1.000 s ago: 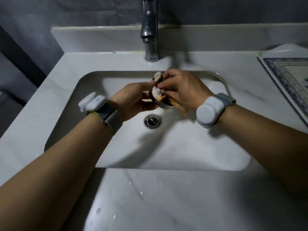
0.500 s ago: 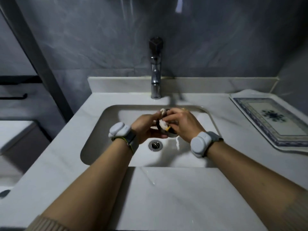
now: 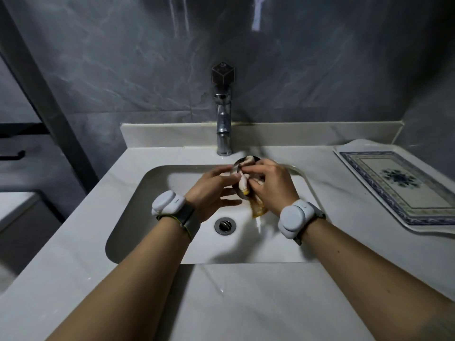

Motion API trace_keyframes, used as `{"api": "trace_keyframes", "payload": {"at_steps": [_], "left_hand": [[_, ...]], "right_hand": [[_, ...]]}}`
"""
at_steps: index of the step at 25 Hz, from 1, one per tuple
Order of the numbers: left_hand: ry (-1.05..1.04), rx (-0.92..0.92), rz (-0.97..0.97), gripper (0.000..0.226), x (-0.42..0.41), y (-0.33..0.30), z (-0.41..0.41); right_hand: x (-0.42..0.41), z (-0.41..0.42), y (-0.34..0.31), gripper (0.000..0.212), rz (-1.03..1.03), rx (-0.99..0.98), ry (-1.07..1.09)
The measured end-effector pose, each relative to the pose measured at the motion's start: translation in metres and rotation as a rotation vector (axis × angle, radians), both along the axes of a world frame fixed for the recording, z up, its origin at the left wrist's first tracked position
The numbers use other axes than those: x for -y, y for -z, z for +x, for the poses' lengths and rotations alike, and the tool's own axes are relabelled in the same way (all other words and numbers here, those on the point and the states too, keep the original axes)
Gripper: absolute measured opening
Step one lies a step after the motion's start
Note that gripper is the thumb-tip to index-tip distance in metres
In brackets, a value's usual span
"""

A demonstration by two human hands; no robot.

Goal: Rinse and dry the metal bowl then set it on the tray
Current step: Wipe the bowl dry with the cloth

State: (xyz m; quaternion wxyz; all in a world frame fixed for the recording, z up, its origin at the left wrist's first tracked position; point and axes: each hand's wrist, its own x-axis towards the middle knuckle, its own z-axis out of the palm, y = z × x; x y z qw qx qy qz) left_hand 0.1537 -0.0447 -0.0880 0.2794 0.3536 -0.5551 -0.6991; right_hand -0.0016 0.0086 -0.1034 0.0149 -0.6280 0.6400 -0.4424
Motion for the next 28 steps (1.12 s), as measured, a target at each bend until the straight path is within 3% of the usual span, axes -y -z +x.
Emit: {"api": "trace_keyframes", "payload": {"at_steps": [6, 9, 18, 22, 25, 28], "left_hand": [[-0.006, 0.082, 0.053, 0.049, 0.0039, -0.0027, 0.0043], [0.005, 0.107, 0.02, 0.045, 0.0033, -0.0006, 0.0067], [0.055, 0.03, 0.013, 0.037, -0.0035, 0.0021, 0.0006], [0.039, 0.014, 0.003, 0.021, -0.0043, 0.0024, -0.0015], [0.041, 0.026, -0.039, 0.012, -0.003, 0.0024, -0.001], [0.034, 0.03, -0.036, 0.024, -0.0015, -0.0017, 0.0001]], "right_hand": [[-0.0042, -0.002, -0.0008, 0.026, 0.05, -0.172, -0.164], [-0.0039, 0.0008, 0.0, 0.023, 0.072, -0.233, -0.201], [-0.0014, -0.0005, 0.0002, 0.021, -0.047, -0.03, 0.027], [-0.001, 0.0003, 0.0007, 0.02, -0.061, 0.101, 0.1], [-0.0011, -0.002, -0.0001, 0.018, -0.053, 0.12, 0.064], [-0.0019, -0.0043, -0.0018, 0.02, -0.057, 0.056, -0.029]]}}
